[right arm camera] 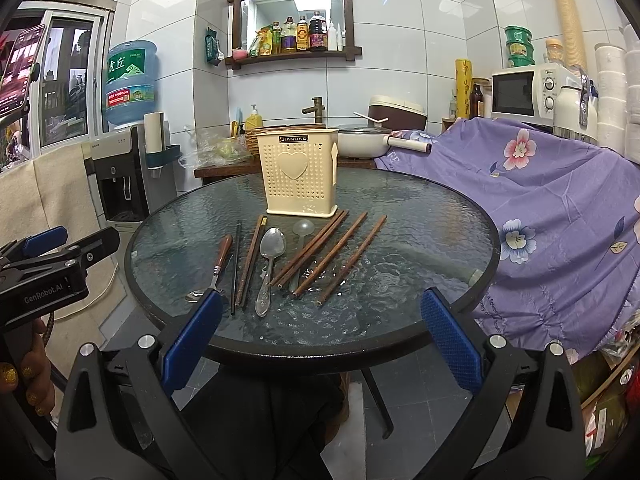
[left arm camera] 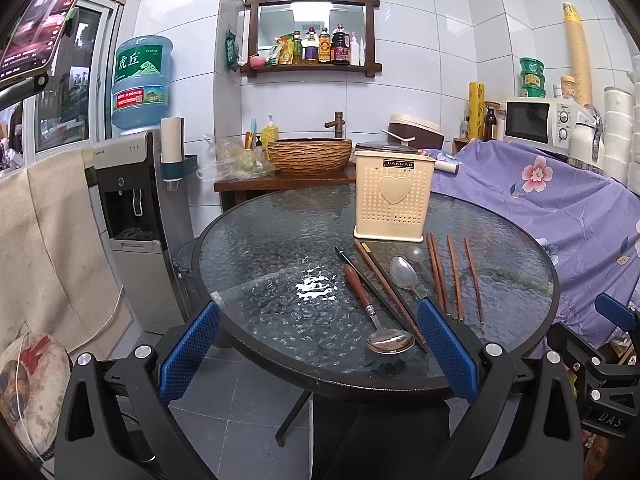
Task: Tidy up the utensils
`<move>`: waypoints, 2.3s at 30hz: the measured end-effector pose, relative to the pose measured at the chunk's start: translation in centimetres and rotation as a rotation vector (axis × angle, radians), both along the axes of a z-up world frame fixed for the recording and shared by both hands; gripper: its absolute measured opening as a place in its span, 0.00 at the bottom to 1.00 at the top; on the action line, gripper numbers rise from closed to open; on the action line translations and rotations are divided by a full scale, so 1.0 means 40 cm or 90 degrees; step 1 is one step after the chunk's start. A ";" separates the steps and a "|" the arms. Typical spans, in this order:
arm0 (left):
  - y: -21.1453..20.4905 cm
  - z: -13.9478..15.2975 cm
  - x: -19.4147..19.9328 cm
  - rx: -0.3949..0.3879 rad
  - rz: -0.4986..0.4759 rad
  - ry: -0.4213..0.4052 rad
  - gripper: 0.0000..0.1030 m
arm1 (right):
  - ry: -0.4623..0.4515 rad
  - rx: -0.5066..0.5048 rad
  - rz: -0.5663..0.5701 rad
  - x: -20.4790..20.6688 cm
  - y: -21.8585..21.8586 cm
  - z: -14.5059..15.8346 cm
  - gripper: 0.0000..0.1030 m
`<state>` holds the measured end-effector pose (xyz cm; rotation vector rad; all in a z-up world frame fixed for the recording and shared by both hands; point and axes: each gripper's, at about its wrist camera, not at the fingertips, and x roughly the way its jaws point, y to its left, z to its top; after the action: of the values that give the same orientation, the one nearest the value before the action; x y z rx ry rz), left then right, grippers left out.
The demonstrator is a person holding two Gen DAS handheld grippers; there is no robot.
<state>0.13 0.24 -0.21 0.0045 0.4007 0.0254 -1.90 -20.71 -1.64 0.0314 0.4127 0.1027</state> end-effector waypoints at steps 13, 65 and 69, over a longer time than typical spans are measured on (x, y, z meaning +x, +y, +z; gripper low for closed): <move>0.001 0.000 0.001 -0.001 0.000 0.001 0.94 | 0.002 -0.001 0.002 0.006 0.003 0.002 0.95; 0.072 -0.077 0.167 -0.022 0.021 0.127 0.94 | 0.134 -0.001 -0.008 0.188 -0.047 -0.066 0.93; 0.083 -0.089 0.231 -0.020 0.020 0.170 0.94 | 0.176 0.030 -0.015 0.260 -0.079 -0.072 0.87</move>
<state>9.37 3.56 -3.75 -0.0291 0.6678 0.0495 8.52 -23.85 -4.51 0.0979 0.6854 0.0843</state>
